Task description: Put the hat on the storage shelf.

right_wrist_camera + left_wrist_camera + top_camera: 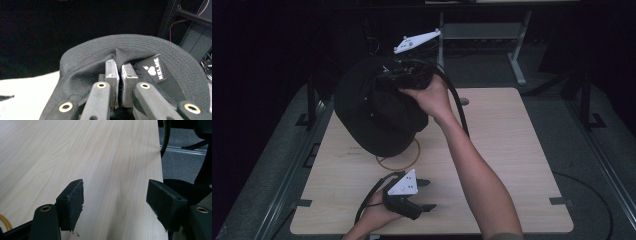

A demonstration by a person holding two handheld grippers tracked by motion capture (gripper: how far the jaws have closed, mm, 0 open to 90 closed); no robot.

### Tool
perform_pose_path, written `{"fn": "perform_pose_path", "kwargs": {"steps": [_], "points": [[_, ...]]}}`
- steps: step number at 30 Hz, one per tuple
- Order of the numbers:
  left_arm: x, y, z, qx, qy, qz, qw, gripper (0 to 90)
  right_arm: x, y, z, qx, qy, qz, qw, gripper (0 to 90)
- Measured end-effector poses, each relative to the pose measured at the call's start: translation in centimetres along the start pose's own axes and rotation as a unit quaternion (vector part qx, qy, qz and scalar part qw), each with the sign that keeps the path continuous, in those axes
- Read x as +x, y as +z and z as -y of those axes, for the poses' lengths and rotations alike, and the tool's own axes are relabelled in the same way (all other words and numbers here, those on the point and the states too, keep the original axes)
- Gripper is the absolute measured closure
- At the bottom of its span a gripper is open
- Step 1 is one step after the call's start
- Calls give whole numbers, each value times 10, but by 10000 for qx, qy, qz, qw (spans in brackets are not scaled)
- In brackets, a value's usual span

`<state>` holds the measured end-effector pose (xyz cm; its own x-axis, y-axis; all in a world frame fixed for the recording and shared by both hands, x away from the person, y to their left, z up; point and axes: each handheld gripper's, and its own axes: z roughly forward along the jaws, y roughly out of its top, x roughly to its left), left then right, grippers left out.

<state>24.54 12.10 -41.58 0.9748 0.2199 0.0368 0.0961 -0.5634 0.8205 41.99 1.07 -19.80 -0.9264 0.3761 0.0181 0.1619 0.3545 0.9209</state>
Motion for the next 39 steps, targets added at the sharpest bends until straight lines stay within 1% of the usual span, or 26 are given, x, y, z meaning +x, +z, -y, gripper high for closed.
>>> {"fn": "perform_pose_path", "kwargs": {"steps": [1,2,3,4,5,6,7,8,9,10,11,12,13,15,16,18,22,24,25,26,28,30,33,35,37,39], "points": [[0,0,0,-1,13,1,10000,296,0,5,0,85,-28,18,10000,860],[0,0,0,-1,13,1,10000,296,0,5,0,85,-28,18,10000,860],[-1,0,0,-14,3,16,10000,296,0,11,1,155,17,47,9999,859],[-1,1,-1,8,-4,30,10000,296,1,24,1,343,48,122,9993,854],[-2,2,0,-27,-11,42,10000,296,1,31,2,433,94,108,9990,840],[-2,3,-1,-5,14,35,10000,296,1,40,3,567,91,129,9983,788],[-3,3,-1,-9,20,39,10000,296,2,47,4,657,99,156,9977,681],[-4,3,-1,8,33,55,10000,296,3,54,5,715,146,209,9971,622],[-4,3,-1,8,33,55,10000,296,5,60,6,854,152,221,9960,589],[-5,2,-1,8,18,65,10000,296,6,64,8,963,49,225,9951,547],[-5,2,-1,8,18,65,10000,296,8,66,10,1013,7,222,9946,516],[-6,1,0,-15,27,50,10000,296,8,66,13,984,-13,210,9949,513],[-6,1,0,-15,27,50,10000,296,8,64,15,901,24,211,9957,508],[-5,-1,0,-47,-62,68,9999,293,4,59,20,713,164,131,9972,492],[-5,-1,0,-47,-62,68,9999,293,4,59,20,713,164,131,9972,492],[-5,-2,0,-77,9,-2,10000,293,2,50,24,626,213,141,9977,461],[-5,-2,0,-96,0,9,10000,291,1,35,27,503,247,168,9983,436],[-5,-2,0,-94,-2,9,10000,290,0,28,28,470,274,183,9984,428],[-5,-2,0,-92,2,2,10000,290,0,28,28,470,274,183,9984,428],[-5,-2,0,-94,-9,-3,10000,288,-1,21,30,428,283,200,9985,425],[-4,-2,0,-66,1,-12,10000,284,-3,15,33,389,274,188,9987,418],[-4,-2,1,-71,-29,-24,10000,279,-4,8,37,399,297,230,9985,409],[-3,-2,1,-53,-76,-53,9999,266,-7,-1,43,313,456,178,9983,394],[-2,-2,1,-12,-84,-62,9999,258,-9,-7,47,265,489,176,9983,384],[-1,-2,1,27,-114,-82,9999,255,-10,-12,50,230,561,107,9981,368],[-2,-2,2,35,-128,-89,9999,247,-9,-16,54,239,543,99,9982,350]]}}
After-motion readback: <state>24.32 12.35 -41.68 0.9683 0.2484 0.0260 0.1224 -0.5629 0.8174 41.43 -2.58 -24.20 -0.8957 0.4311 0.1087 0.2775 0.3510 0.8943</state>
